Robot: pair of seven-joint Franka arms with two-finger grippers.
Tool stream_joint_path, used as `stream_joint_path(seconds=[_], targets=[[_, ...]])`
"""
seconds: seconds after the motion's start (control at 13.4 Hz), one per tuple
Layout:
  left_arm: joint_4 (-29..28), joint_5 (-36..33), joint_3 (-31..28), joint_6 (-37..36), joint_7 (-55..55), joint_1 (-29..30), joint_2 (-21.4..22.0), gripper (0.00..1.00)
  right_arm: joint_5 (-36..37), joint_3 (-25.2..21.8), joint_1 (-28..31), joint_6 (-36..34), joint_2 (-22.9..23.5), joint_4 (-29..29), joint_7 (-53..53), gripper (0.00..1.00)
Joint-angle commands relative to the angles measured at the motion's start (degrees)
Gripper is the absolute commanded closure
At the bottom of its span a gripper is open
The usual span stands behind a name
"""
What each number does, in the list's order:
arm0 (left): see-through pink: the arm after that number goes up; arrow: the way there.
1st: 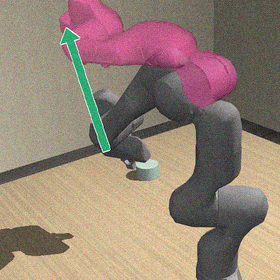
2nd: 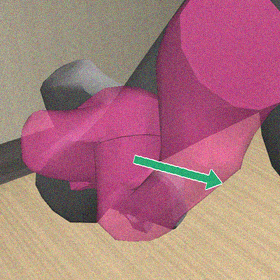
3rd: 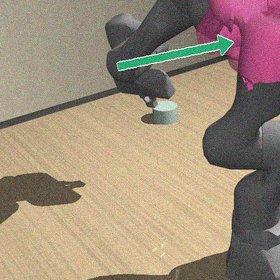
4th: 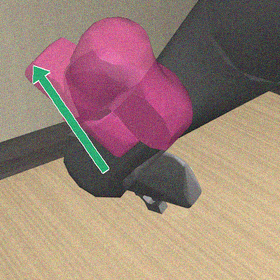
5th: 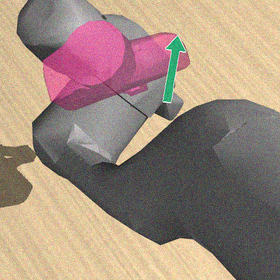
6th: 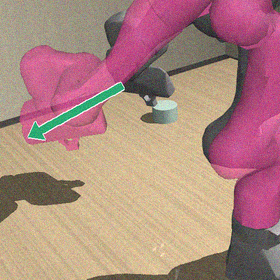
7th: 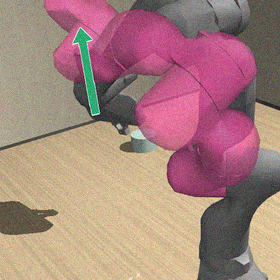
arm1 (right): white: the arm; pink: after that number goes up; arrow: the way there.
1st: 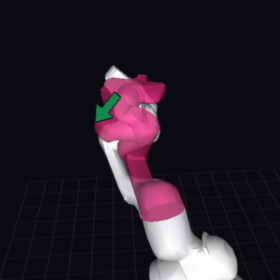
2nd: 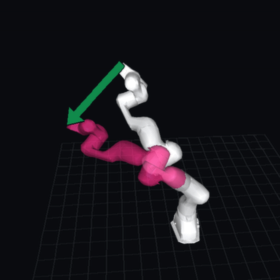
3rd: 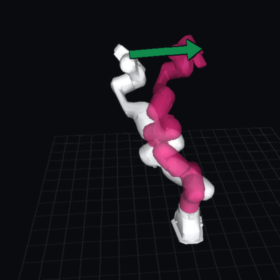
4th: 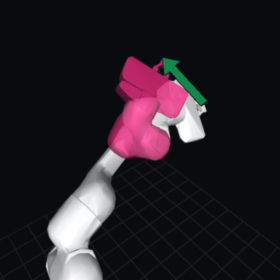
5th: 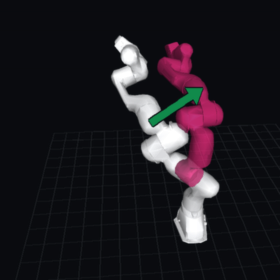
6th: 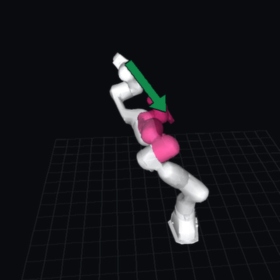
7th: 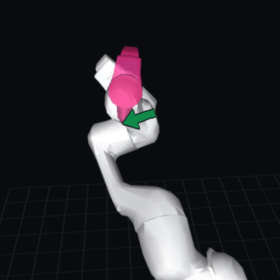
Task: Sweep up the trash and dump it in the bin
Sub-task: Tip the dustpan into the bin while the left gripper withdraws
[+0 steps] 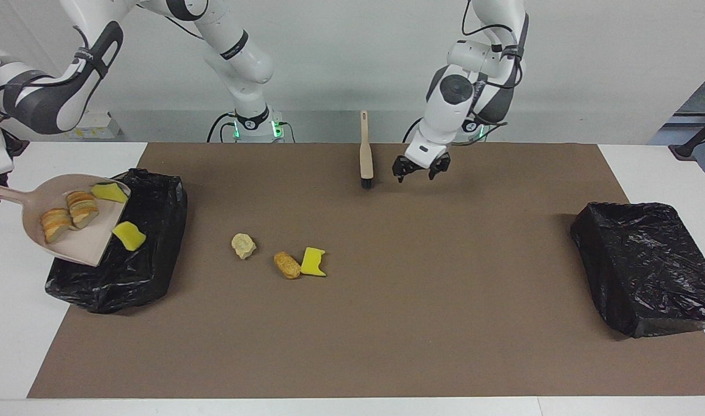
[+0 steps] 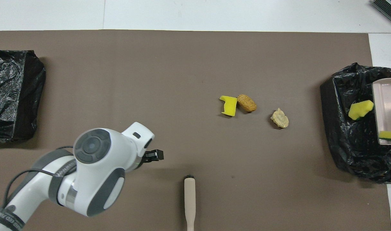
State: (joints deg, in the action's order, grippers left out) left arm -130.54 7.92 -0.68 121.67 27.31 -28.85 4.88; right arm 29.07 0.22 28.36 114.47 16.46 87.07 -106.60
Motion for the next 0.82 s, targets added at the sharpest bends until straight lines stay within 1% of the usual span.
stream_joint_path(seconds=[0.0, 0.15, 0.22, 0.3, 0.37, 0.52, 0.74], targets=[[4.3, -4.0, 0.9, -1.2, -10.3, 9.2, -3.3, 0.00, 7.5, 0.2, -3.7, -0.1, -0.1, 1.0, 6.4, 1.00], [9.8, -4.7, 0.9, -4.5, -14.1, 14.1, -4.6, 0.00, 14.1, 0.2, -7.3, -1.7, -0.4, 1.6, 7.5, 1.00], [12.9, -5.8, 0.9, -7.3, -14.6, 14.8, -4.6, 0.00, 15.5, 0.2, -7.7, -3.6, -0.5, 1.3, 8.2, 1.00], [15.6, -7.8, 0.9, -9.4, -17.3, 16.4, -4.5, 0.00, 16.4, 0.2, -7.2, -4.1, -0.9, 1.1, 7.5, 1.00], [17.8, -8.1, 0.9, -10.7, -20.6, 18.1, -4.5, 0.00, 17.2, 0.1, -6.5, -4.3, -2.4, 1.1, 6.1, 1.00], [23.1, -8.2, 0.9, -14.4, -23.7, 21.1, -4.5, 0.00, 17.2, 0.3, -4.3, -5.0, -5.4, 1.3, 2.5, 1.00], [31.1, -8.2, 0.9, -21.9, -28.4, 25.1, -4.6, 0.00, 15.0, 0.9, -4.8, -8.5, -6.8, 1.2, 2.0, 1.00]])
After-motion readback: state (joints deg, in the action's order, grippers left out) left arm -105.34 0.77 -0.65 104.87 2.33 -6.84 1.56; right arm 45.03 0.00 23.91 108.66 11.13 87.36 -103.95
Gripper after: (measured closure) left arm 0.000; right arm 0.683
